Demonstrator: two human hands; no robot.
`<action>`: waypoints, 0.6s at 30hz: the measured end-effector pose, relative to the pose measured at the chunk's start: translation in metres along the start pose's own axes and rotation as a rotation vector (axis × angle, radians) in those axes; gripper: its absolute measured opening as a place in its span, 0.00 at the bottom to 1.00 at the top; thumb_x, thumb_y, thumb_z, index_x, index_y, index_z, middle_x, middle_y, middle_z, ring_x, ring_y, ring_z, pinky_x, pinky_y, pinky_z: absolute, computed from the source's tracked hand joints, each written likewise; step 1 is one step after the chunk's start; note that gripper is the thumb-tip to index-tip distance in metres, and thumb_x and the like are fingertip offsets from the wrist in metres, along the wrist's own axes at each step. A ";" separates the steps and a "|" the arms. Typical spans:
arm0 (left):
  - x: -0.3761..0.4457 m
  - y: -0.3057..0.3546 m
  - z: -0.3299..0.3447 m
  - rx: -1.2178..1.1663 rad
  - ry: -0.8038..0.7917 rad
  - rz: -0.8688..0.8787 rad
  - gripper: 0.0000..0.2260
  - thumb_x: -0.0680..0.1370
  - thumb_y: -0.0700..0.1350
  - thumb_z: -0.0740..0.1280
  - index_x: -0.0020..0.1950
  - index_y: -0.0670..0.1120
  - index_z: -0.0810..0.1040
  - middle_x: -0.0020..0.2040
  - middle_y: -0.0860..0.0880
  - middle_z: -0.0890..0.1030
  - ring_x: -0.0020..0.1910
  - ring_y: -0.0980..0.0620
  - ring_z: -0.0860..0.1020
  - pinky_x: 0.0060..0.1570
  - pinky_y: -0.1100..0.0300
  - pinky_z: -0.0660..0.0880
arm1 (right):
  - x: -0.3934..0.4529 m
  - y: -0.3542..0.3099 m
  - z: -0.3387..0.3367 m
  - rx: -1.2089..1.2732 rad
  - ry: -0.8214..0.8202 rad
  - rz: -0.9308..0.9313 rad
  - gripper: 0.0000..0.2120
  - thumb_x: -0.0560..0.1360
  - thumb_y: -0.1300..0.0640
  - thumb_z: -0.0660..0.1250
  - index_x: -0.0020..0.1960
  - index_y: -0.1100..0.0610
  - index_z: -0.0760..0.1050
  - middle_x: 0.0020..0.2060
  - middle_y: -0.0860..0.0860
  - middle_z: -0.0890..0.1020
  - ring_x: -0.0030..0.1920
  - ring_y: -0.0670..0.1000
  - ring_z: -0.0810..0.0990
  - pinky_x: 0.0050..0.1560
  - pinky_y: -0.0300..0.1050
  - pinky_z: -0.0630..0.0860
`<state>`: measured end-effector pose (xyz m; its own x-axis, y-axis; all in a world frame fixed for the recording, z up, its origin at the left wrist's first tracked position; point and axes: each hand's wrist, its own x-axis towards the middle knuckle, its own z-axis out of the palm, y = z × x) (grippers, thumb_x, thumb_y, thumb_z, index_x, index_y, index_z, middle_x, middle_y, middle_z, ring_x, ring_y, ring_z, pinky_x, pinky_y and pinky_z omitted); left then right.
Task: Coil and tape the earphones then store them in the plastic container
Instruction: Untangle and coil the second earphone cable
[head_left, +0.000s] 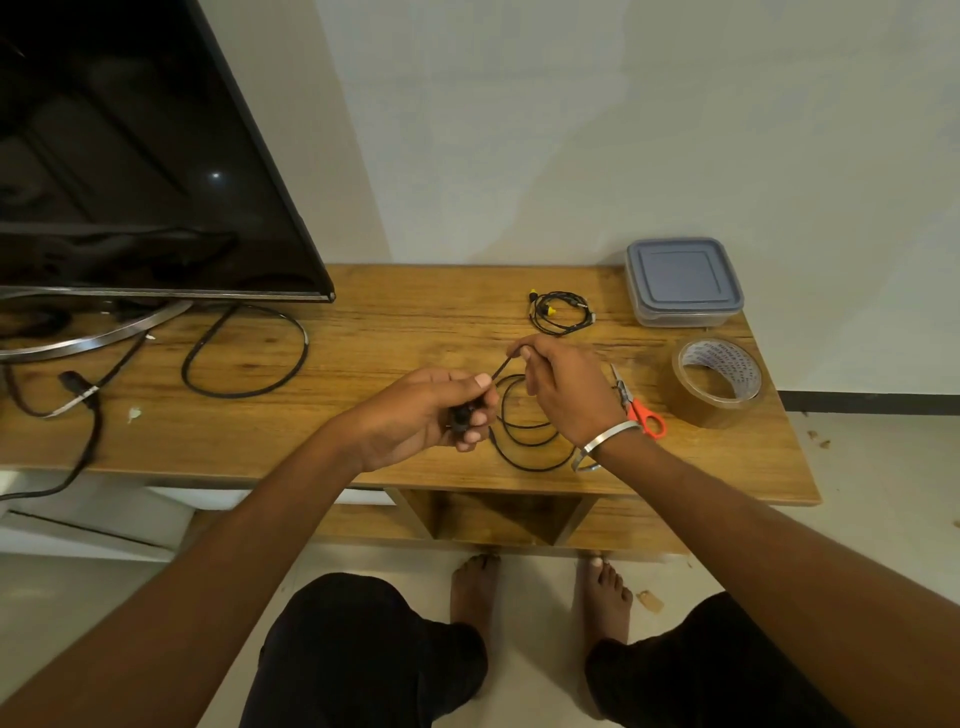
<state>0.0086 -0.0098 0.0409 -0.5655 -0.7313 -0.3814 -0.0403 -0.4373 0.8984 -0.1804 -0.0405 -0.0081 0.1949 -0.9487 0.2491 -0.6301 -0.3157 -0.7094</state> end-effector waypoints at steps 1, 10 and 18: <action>-0.001 0.002 0.002 -0.026 -0.002 0.029 0.10 0.80 0.47 0.59 0.44 0.44 0.75 0.36 0.48 0.75 0.35 0.51 0.74 0.34 0.62 0.73 | 0.000 0.001 0.001 0.002 -0.007 0.005 0.12 0.81 0.57 0.56 0.53 0.55 0.78 0.28 0.41 0.74 0.34 0.47 0.76 0.43 0.50 0.74; 0.008 0.009 0.005 -0.306 0.122 0.283 0.09 0.82 0.44 0.57 0.49 0.42 0.75 0.61 0.38 0.80 0.61 0.41 0.79 0.60 0.50 0.77 | -0.010 -0.007 0.013 0.052 -0.270 0.005 0.10 0.80 0.60 0.56 0.46 0.54 0.75 0.31 0.48 0.79 0.32 0.46 0.77 0.36 0.42 0.72; 0.013 0.004 -0.002 -0.129 0.307 0.371 0.09 0.82 0.44 0.59 0.51 0.43 0.77 0.68 0.49 0.77 0.70 0.53 0.72 0.69 0.51 0.69 | -0.015 -0.015 0.021 0.195 -0.452 0.029 0.12 0.81 0.55 0.55 0.50 0.55 0.78 0.24 0.47 0.78 0.26 0.46 0.78 0.38 0.46 0.76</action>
<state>0.0026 -0.0215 0.0394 -0.2527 -0.9618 -0.1049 0.2314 -0.1653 0.9587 -0.1580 -0.0222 -0.0154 0.5134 -0.8565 -0.0527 -0.4957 -0.2460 -0.8329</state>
